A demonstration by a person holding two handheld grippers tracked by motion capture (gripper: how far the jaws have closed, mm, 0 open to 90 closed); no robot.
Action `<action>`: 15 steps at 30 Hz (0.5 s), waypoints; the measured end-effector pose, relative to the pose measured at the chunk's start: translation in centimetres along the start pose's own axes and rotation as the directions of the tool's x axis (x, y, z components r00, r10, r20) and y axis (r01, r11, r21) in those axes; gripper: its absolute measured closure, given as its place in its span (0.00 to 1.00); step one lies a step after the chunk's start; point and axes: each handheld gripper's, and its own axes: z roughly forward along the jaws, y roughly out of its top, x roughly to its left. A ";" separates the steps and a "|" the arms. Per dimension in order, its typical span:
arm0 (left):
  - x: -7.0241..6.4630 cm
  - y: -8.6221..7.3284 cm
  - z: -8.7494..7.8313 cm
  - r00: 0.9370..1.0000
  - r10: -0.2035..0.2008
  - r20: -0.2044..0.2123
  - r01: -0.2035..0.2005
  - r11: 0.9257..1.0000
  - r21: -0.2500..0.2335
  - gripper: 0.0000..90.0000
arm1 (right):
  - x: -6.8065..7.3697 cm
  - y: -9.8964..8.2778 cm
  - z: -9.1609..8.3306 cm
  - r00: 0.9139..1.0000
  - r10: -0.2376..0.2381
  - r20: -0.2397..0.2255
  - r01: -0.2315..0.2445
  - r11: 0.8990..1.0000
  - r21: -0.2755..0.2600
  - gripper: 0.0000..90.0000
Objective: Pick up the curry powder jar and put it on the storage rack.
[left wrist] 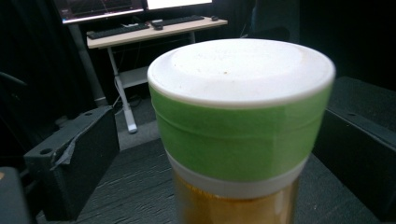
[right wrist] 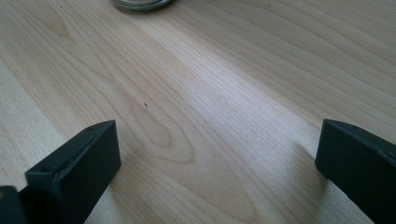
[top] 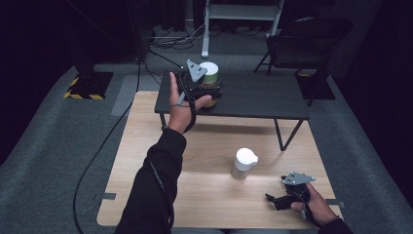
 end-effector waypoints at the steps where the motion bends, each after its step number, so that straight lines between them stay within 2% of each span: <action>1: -0.2 -0.1 -0.1 1.000 0.010 -0.010 -0.010 1.000 -0.004 0.01 | 0.0 0.0 0.0 1.000 0.000 0.000 0.000 1.000 0.000 0.00; 2: -0.3 -0.2 -0.4 1.000 0.024 -0.017 -0.024 1.000 -0.006 0.01 | 0.0 0.0 0.0 1.000 0.000 0.000 0.000 1.000 0.000 0.00; 6: -0.3 -0.8 -1.0 0.999 0.046 -0.005 -0.046 0.999 -0.011 0.01 | 0.0 0.0 0.0 1.000 0.000 0.000 0.000 1.000 0.000 0.00; 11: -0.3 -1.5 -1.4 0.999 0.046 0.018 -0.046 0.999 -0.010 0.01 | 0.0 0.0 0.0 1.000 0.000 0.000 0.000 1.000 0.000 0.00; 15: -0.6 -2.1 -1.8 0.997 0.070 0.025 -0.070 0.998 -0.011 0.01 | 0.0 0.0 0.0 1.000 0.002 -0.001 -0.002 1.000 0.001 0.00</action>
